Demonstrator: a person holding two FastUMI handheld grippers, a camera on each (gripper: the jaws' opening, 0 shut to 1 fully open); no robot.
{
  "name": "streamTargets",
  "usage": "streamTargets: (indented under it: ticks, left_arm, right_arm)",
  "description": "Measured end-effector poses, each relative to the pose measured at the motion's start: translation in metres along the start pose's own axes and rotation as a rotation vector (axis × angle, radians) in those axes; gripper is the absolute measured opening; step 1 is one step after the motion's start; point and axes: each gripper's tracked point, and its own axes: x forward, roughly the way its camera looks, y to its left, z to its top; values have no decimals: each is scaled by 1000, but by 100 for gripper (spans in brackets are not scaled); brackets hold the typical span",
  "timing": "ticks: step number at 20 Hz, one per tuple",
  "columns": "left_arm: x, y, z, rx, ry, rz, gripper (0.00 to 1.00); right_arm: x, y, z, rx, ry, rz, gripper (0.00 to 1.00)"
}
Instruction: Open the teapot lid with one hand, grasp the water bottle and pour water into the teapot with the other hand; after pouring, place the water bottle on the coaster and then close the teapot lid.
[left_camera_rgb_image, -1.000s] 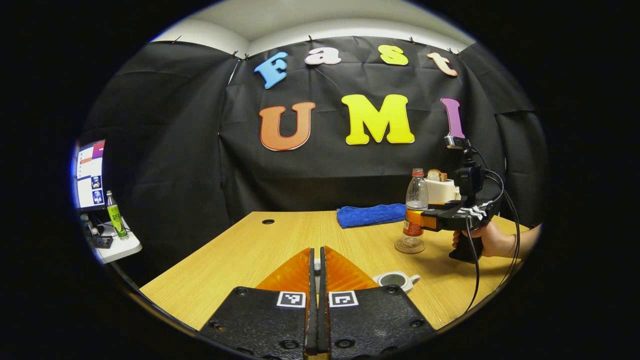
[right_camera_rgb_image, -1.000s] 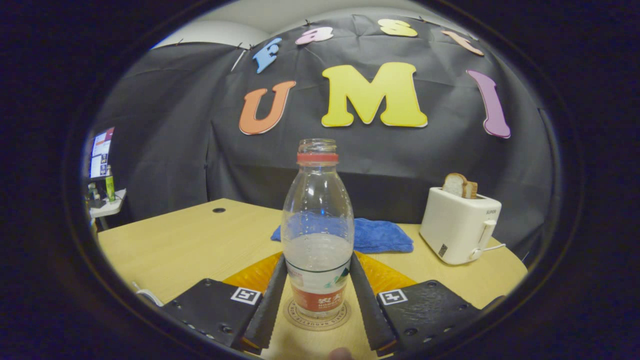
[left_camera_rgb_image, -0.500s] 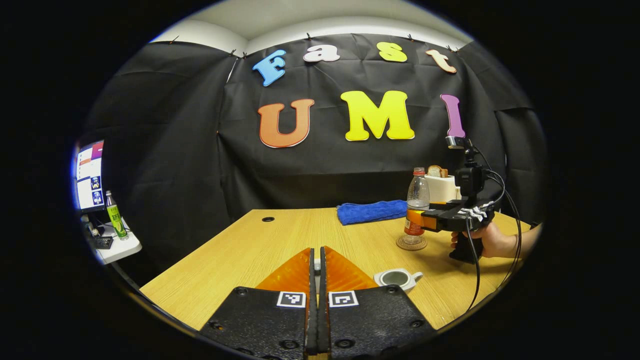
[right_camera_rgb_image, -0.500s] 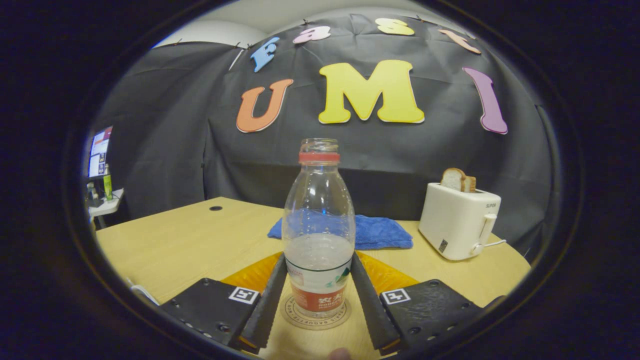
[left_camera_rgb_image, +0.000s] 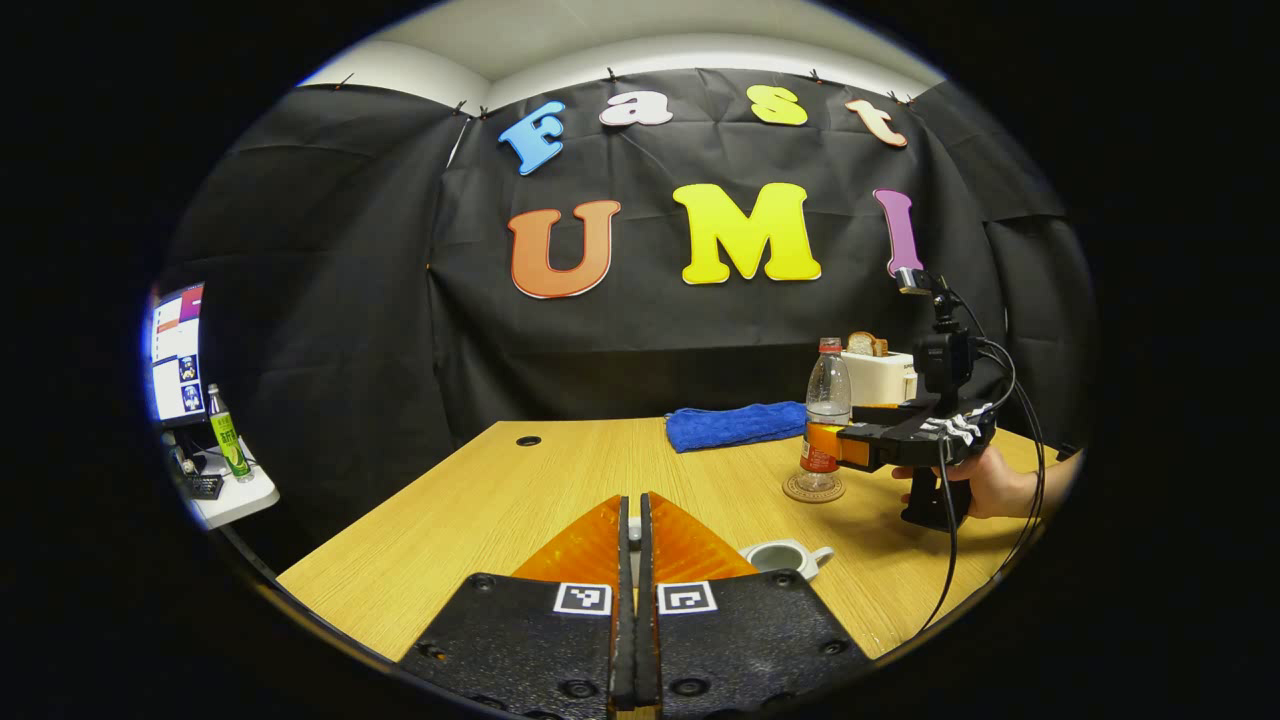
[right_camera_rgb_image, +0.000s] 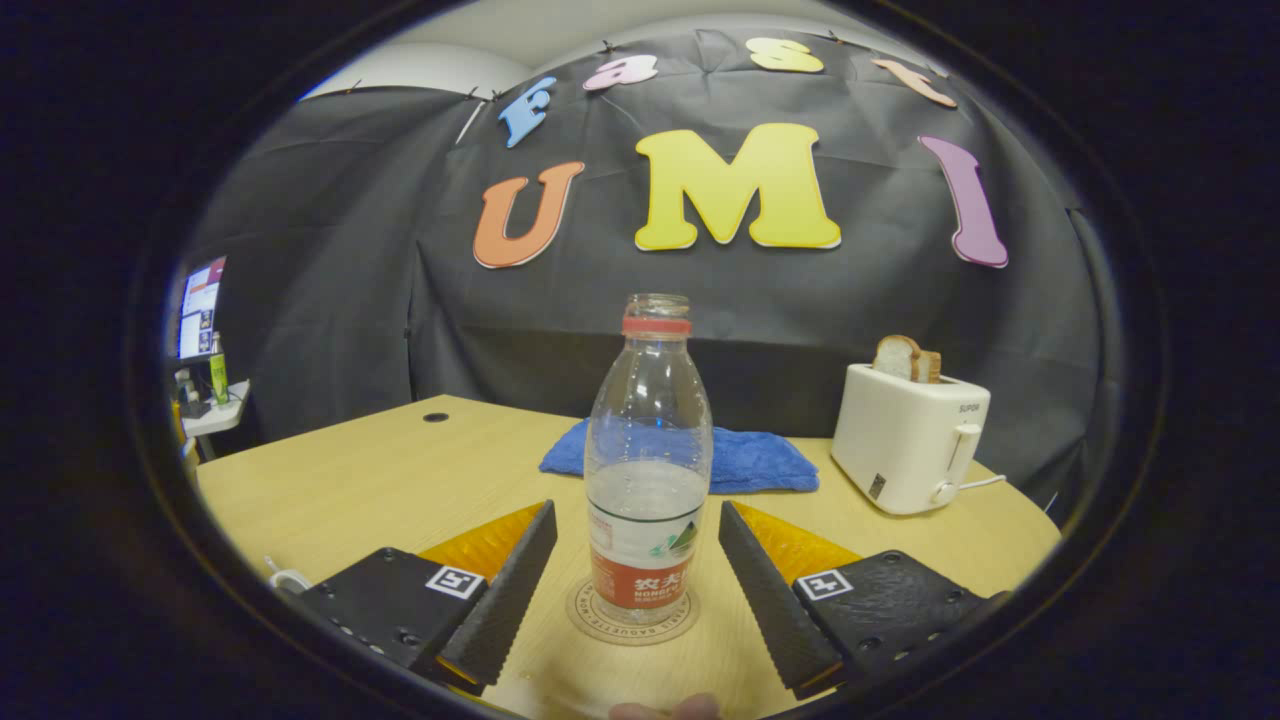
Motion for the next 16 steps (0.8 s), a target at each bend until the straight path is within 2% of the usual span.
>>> streamTargets:
  ticks: [4, 10, 13, 16]
  left_arm:
    - [1, -17, 4, -18, -19, -29, 3]
    - [12, -49, 7, -72, -47, -61, 3]
    - [23, -65, -9, -134, -13, -76, 4]
    - [32, -74, -21, -147, 17, -79, 4]
  right_arm:
    - [-42, -7, 6, 46, -39, 0, 98]
    - [-119, -25, 23, 27, -144, -24, 97]
    - [-148, -39, 29, 34, -194, -50, 98]
    - [-170, -56, 24, 40, -214, -84, 97]
